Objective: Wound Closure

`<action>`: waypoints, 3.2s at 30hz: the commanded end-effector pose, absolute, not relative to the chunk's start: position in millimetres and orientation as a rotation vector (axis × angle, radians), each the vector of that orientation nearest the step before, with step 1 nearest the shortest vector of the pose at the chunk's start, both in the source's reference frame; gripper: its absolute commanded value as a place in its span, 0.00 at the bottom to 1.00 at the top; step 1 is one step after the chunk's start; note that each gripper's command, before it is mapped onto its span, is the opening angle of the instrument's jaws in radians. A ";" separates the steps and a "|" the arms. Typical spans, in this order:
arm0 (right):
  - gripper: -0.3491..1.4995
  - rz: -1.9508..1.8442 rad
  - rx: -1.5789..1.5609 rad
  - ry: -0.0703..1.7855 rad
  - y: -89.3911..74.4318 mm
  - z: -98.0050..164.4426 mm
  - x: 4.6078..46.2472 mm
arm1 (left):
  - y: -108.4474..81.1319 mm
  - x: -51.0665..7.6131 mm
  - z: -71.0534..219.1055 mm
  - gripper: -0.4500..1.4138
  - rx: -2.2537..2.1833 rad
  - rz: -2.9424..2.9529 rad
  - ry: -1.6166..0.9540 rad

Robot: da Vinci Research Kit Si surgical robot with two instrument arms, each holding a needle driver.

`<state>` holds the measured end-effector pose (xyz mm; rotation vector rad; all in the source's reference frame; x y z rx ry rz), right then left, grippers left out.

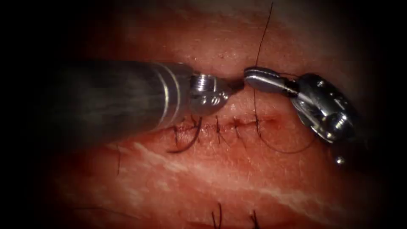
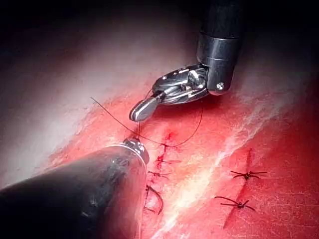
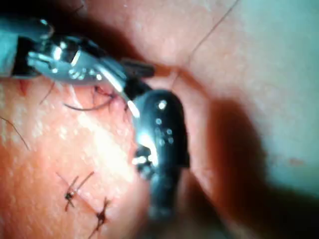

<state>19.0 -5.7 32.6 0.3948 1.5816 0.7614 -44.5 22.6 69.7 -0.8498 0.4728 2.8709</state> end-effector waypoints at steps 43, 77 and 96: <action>0.46 1.490 0.181 1.010 -4.6 45.4 17.3 | 20.5 -45.8 69.8 0.00 -0.840 2.885 0.452; 0.00 1.388 0.275 1.053 -6.4 41.9 19.8 | 22.3 -43.1 72.3 0.00 -0.789 2.919 0.397; 0.00 1.171 0.254 1.166 -14.3 35.4 20.6 | 34.1 -38.3 72.3 0.00 -0.680 2.940 0.220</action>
